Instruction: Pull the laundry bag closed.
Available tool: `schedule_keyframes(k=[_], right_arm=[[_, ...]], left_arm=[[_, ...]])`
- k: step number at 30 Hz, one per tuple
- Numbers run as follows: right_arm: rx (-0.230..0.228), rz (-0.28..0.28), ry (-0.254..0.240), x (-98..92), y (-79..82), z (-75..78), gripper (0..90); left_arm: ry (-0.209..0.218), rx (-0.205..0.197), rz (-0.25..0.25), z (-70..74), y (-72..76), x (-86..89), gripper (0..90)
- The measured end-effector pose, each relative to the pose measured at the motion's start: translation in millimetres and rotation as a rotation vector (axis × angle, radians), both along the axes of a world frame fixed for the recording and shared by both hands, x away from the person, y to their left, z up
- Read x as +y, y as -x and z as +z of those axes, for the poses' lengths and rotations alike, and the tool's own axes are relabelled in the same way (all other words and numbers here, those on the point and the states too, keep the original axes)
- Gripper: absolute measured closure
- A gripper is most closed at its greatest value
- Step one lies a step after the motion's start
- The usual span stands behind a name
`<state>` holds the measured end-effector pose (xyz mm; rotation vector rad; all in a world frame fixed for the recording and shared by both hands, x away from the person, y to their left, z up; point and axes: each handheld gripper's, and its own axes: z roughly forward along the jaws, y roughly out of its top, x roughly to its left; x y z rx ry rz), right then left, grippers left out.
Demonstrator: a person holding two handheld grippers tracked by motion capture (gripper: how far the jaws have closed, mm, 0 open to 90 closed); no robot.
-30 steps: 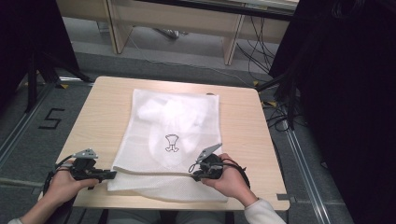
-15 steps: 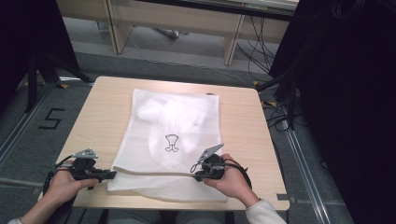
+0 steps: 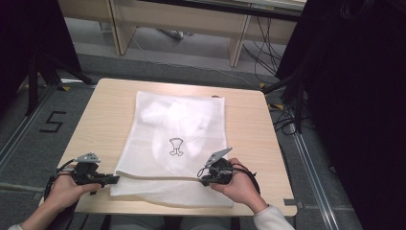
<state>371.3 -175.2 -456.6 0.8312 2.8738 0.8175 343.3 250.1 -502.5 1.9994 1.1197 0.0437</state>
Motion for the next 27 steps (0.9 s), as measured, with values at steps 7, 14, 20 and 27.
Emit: schedule_keyframes(k=[7,14,20,27], right_arm=[[0.005,-0.012,-0.003,-3.0,1.0,1.4,82.5],[0.006,-0.041,-0.008,-12.4,2.7,0.8,82.5],[0.010,-0.042,-0.006,-13.7,3.6,0.9,82.5],[0.009,-0.050,-0.010,-14.3,4.6,0.9,82.5]], left_arm=[[0.003,0.000,0.003,-0.1,0.0,-0.2,85.0],[-0.015,0.015,-0.014,1.0,-0.6,1.0,85.0],[-0.008,0.017,-0.010,0.7,-0.6,0.8,85.0],[0.002,0.003,0.001,0.0,0.1,-0.1,85.0]])
